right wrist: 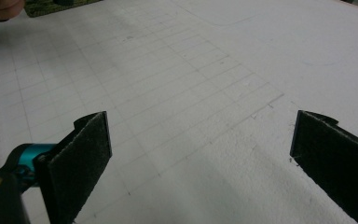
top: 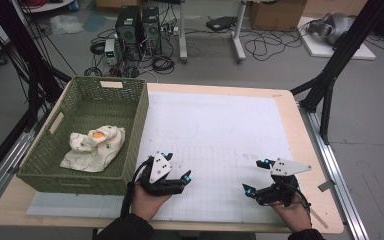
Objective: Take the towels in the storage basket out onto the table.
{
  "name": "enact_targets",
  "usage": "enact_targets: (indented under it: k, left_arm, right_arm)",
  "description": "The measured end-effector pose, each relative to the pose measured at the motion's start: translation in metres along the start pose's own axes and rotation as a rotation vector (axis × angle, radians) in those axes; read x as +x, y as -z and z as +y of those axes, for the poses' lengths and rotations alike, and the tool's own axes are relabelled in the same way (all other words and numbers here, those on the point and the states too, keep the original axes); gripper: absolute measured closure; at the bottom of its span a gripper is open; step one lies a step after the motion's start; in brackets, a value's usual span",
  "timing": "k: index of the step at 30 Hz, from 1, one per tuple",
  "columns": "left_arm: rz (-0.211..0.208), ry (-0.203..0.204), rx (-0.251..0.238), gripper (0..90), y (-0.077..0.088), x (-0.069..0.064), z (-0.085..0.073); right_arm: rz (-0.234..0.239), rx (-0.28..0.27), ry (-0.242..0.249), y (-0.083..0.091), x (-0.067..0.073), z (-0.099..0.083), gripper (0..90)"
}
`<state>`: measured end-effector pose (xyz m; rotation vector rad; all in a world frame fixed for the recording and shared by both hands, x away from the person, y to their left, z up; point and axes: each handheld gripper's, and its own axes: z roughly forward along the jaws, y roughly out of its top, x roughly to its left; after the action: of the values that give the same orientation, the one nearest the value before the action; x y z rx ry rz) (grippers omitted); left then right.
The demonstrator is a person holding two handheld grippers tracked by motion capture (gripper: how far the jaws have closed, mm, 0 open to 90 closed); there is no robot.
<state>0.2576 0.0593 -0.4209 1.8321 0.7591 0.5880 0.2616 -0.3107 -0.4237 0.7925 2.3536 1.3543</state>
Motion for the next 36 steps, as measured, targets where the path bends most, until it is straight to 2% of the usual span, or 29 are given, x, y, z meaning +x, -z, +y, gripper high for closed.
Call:
enact_targets:
  k: [8, 18, 20, 28, 30, 32, 36]
  left_arm:
    - [-0.008, -0.001, -0.002, 21.7, -0.001, -0.002, 0.001]
    - [-0.064, -0.018, -0.045, 22.2, 0.001, -0.005, 0.01]
    - [-0.066, -0.031, -0.052, 22.4, 0.001, -0.006, 0.012]
    - [-0.073, -0.037, -0.069, 23.9, 0.004, -0.005, 0.021]
    - [-0.068, -0.052, -0.061, 25.0, 0.003, -0.004, 0.023]
    - [-0.066, -0.039, -0.055, 25.3, 0.003, 0.0, 0.026]
    - [-0.072, -0.047, -0.059, 25.6, 0.005, 0.002, 0.034]
  right_arm:
    - [0.002, -0.006, -0.009, 0.002, 0.0, -0.002, 4.2]
    - [-0.01, -0.011, 0.0, 0.006, 0.002, -0.001, 4.3]
    - [-0.009, -0.009, 0.002, 0.006, 0.002, -0.001, 4.3]
    - [-0.006, -0.01, 0.004, 0.005, 0.002, 0.0, 4.2]
    - [-0.004, -0.008, -0.001, 0.004, 0.002, 0.0, 4.3]
    - [-0.003, -0.009, 0.005, 0.004, 0.002, 0.0, 4.2]
    - [0.002, -0.008, 0.006, 0.003, 0.003, 0.002, 4.3]
